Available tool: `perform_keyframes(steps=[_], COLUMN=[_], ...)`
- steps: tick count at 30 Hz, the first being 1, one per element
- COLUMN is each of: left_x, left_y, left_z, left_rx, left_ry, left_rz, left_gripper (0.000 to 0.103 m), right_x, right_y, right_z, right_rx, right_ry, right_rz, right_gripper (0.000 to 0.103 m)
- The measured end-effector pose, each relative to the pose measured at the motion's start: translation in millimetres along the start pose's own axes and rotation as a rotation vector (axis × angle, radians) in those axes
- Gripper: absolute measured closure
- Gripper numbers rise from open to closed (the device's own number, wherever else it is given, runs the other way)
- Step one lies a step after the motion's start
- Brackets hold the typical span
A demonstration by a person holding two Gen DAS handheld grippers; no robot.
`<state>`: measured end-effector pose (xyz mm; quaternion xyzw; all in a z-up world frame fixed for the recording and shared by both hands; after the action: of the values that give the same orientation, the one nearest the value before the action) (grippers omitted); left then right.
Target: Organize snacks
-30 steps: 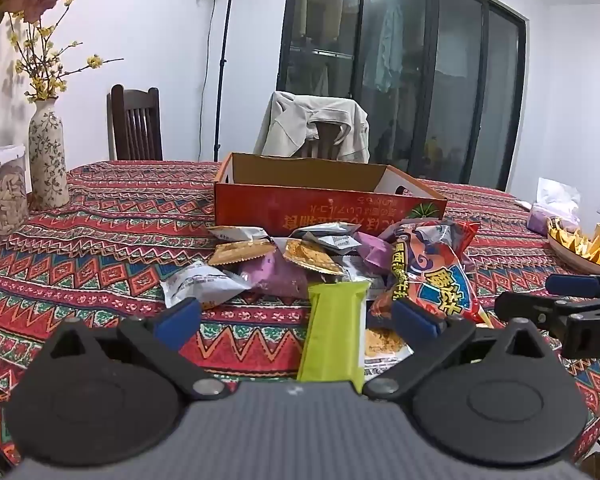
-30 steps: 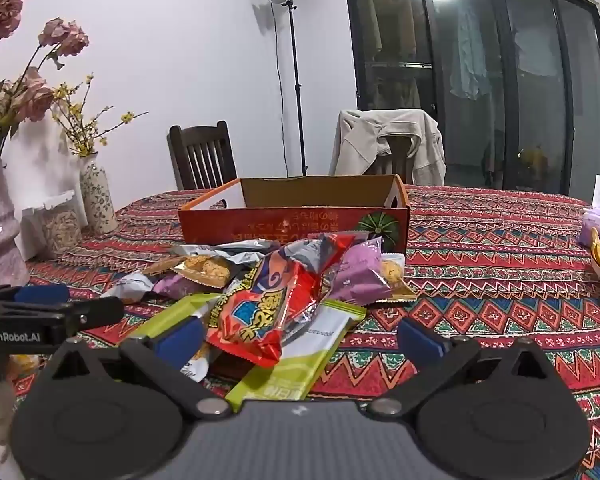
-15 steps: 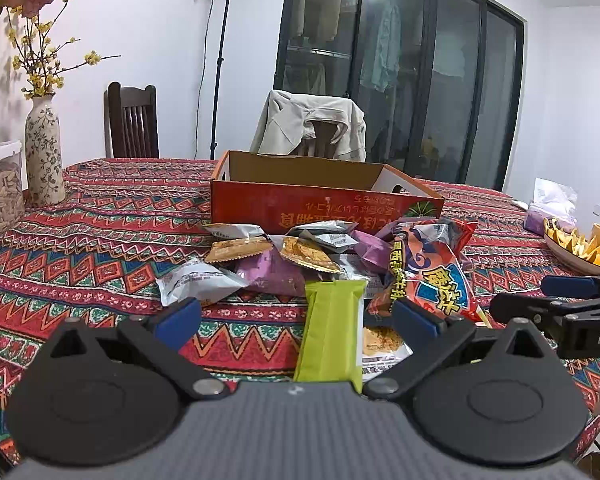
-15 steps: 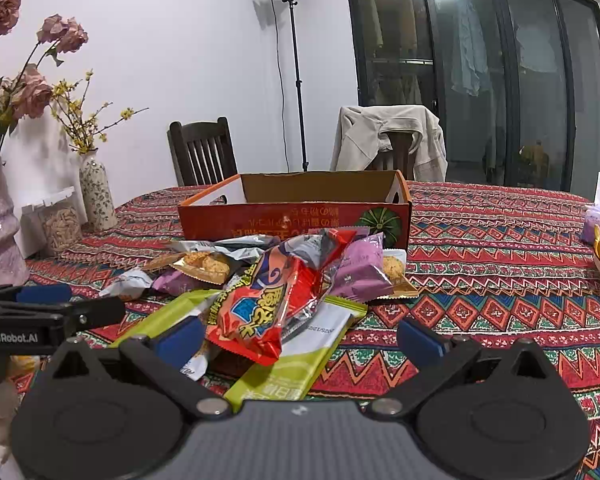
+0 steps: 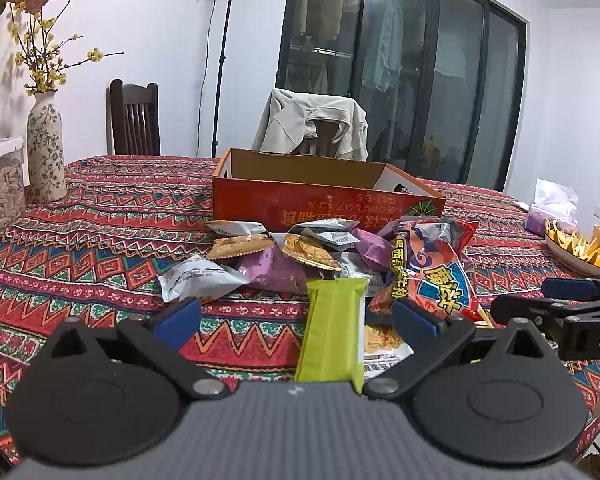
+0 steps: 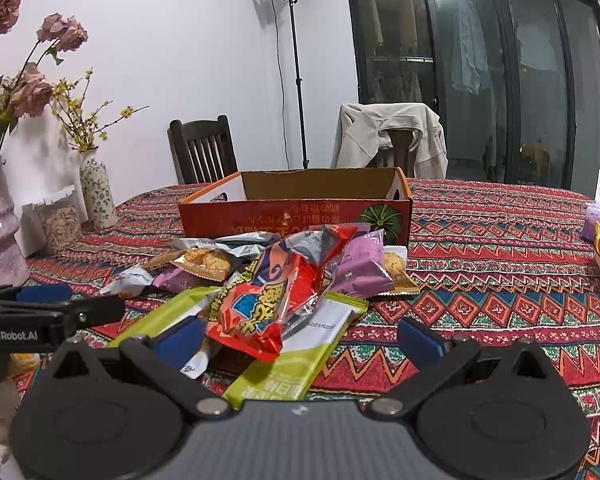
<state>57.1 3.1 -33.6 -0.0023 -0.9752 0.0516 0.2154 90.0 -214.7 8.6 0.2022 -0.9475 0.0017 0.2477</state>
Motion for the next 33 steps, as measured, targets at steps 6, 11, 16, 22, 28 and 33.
perform_keyframes(steps=[6, 11, 16, 22, 28, 33], left_x=[0.2, 0.0, 0.1, 0.0, 0.0, -0.1], left_y=[0.4, 0.8, 0.9, 0.6, 0.6, 0.6], left_z=[0.6, 0.9, 1.4, 2.3, 2.6, 2.5], left_rx=[0.001, 0.002, 0.004, 0.002, 0.003, 0.003], left_ry=[0.0, 0.001, 0.003, 0.003, 0.004, 0.004], left_rz=[-0.001, -0.001, 0.0, -0.001, -0.001, -0.002], left_gripper=[0.0, 0.0, 0.0, 0.0, 0.0, 0.0], right_x=[-0.3, -0.1, 0.1, -0.2, -0.2, 0.2], right_y=[-0.2, 0.1, 0.0, 0.3, -0.3, -0.2], right_z=[1.3, 1.4, 1.1, 4.6, 3.7, 5.1], right_rx=[0.0, -0.002, -0.002, -0.004, -0.004, -0.005], right_ry=[0.002, 0.003, 0.004, 0.006, 0.007, 0.008], right_rz=[-0.001, -0.001, -0.001, -0.001, -0.001, 0.0], right_gripper=[0.0, 0.0, 0.0, 0.0, 0.0, 0.0])
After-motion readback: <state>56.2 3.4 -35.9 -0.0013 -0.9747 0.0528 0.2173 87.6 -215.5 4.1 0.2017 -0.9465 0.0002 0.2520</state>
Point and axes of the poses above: each gripper's, at about its wrist camera, not at the fingertips, and x roughly against the way its jaws point, y to its left, z to its underside, the point moved 6 cm from there along -x, roughly the way its jaws point
